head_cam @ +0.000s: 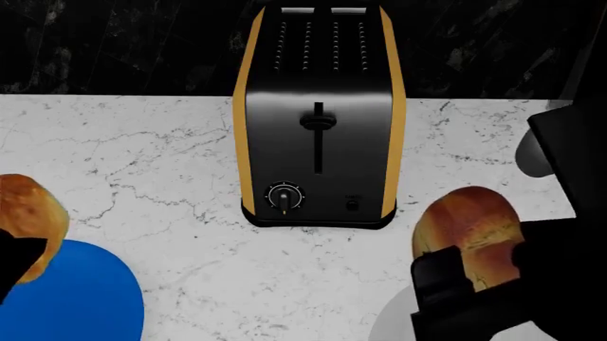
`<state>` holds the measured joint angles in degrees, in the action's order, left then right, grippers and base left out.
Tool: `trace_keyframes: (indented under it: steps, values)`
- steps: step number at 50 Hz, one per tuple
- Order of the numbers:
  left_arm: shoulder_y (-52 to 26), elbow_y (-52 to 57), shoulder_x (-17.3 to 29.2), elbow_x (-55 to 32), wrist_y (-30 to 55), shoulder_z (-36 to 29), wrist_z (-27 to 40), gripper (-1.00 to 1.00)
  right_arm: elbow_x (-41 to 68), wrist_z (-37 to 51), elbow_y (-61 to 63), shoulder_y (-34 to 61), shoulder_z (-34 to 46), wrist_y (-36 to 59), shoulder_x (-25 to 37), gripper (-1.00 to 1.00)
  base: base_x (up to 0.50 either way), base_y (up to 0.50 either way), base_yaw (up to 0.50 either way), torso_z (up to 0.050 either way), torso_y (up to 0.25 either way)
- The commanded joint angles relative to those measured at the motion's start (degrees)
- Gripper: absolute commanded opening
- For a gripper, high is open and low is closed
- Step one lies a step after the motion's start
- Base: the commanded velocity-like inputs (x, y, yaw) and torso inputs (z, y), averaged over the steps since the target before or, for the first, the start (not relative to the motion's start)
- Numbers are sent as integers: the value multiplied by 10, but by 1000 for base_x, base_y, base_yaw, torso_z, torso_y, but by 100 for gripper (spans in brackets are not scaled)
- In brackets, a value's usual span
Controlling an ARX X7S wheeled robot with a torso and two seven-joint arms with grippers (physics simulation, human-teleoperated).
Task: Place all breads on the cutting board.
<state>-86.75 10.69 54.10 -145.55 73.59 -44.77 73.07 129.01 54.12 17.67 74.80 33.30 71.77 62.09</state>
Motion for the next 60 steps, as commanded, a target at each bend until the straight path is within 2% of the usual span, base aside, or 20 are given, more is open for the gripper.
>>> trace_keyframes:
  steps: [1, 6, 17, 41, 60]
  values:
    - [7, 29, 11, 17, -51, 54, -27, -100, -53, -36, 41, -27, -56, -36, 4, -100, 0, 0, 0, 0, 0]
    - [9, 26, 20, 33, -48, 82, -54, -100, -62, -34, 56, -30, -60, -38, 6, -100, 0, 0, 0, 0, 0]
    - [5, 41, 37, 38, -72, 105, -53, -100, -84, -28, 91, -13, -91, -57, 14, -100, 0, 41, 0, 0, 0]
    - [-40, 23, 19, 30, -54, 73, -37, -100, -83, -37, 87, -11, -90, -62, 13, -100, 0, 409, 0, 0, 0]
    - [-41, 26, 20, 35, -54, 67, -42, -100, -76, -42, 90, -22, -92, -77, 14, -100, 0, 421, 0, 0, 0]
